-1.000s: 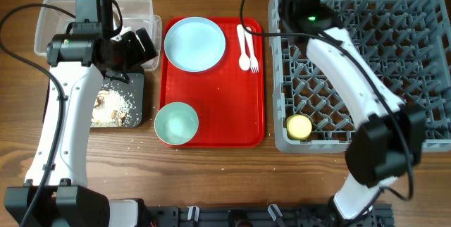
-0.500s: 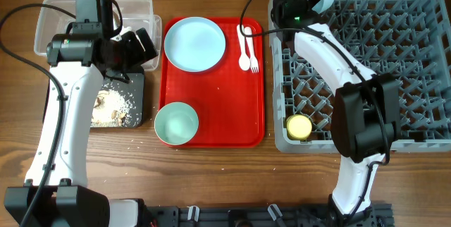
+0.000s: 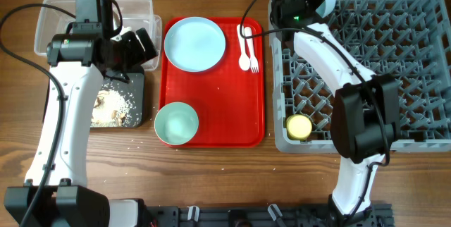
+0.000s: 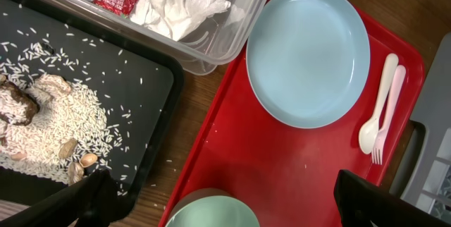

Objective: Sort waste into correct bins and load items into the dishwasher rack
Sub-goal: 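Lower the light-blue bowl into the rack's back-left slots and open right gripper, then reach the right gripper to the mint-green bowl and grasp its rim, then carry the mint-green bowl into the dish rack and release it, then reach the right gripper to the light-blue plate and grip its edge, then lift the light-blue plate off the red tray with the right gripper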

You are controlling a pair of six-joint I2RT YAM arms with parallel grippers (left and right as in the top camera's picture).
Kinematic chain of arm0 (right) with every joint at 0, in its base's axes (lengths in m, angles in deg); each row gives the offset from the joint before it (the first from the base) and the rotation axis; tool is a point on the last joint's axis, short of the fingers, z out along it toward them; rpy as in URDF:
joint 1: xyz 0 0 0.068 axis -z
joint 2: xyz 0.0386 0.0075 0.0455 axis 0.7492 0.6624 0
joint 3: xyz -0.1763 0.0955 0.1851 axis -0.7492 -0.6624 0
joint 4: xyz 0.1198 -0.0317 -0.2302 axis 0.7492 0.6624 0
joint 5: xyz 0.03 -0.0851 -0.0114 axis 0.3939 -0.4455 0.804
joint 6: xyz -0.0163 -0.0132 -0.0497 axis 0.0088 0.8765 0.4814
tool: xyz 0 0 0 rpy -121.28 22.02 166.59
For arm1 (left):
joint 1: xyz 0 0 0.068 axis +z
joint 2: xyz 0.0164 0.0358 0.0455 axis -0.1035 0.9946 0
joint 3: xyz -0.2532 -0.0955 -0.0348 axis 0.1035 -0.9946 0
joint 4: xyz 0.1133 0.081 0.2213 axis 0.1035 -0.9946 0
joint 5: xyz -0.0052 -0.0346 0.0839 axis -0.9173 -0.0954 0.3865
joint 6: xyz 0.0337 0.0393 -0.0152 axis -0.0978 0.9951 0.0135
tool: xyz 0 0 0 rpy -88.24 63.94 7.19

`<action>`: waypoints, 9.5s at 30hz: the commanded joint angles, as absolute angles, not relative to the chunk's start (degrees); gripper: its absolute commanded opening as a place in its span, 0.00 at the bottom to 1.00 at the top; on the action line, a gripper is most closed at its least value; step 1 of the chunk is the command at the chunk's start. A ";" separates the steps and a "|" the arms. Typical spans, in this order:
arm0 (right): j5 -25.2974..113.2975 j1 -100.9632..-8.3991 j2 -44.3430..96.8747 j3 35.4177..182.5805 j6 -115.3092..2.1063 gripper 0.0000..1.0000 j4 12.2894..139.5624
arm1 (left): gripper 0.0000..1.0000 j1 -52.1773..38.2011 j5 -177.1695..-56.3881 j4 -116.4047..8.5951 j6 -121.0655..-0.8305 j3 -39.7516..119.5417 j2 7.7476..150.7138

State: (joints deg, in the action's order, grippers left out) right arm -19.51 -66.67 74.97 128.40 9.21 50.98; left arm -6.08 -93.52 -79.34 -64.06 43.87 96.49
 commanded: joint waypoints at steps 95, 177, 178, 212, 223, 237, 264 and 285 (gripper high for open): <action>56.60 -91.11 75.52 118.82 -71.20 0.46 81.66 | 1.00 -3.41 -89.57 -78.75 -60.92 57.01 79.07; -43.07 -76.66 63.02 114.08 -45.83 0.04 90.71 | 1.00 -3.41 -89.50 -80.30 -60.94 57.01 78.74; -43.83 -76.68 63.02 114.08 -45.85 0.04 90.73 | 1.00 -3.41 -89.50 -80.30 -60.94 57.01 78.74; -20.27 -86.43 63.00 113.82 -41.17 0.59 93.05 | 1.00 -3.41 -89.50 -80.30 -60.94 57.01 78.74; -17.08 -86.10 61.47 121.01 -38.24 0.83 87.41 | 1.00 -3.41 -89.50 -80.30 -60.94 57.01 78.74; 37.34 -85.60 61.47 128.70 -40.76 0.93 81.95 | 1.00 -3.41 -89.50 -80.30 -60.94 57.01 78.74; 32.08 -85.01 83.61 125.38 -79.14 0.61 67.28 | 1.00 -3.41 -89.50 -80.30 -60.94 57.01 78.74; 37.78 -84.20 83.76 125.38 -78.68 0.04 74.60 | 1.00 -3.41 -89.50 -80.30 -60.94 57.01 78.74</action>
State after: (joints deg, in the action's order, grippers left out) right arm 34.72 -84.61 82.36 125.93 -79.51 72.40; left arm -3.72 -90.27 -80.36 -61.64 56.20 78.56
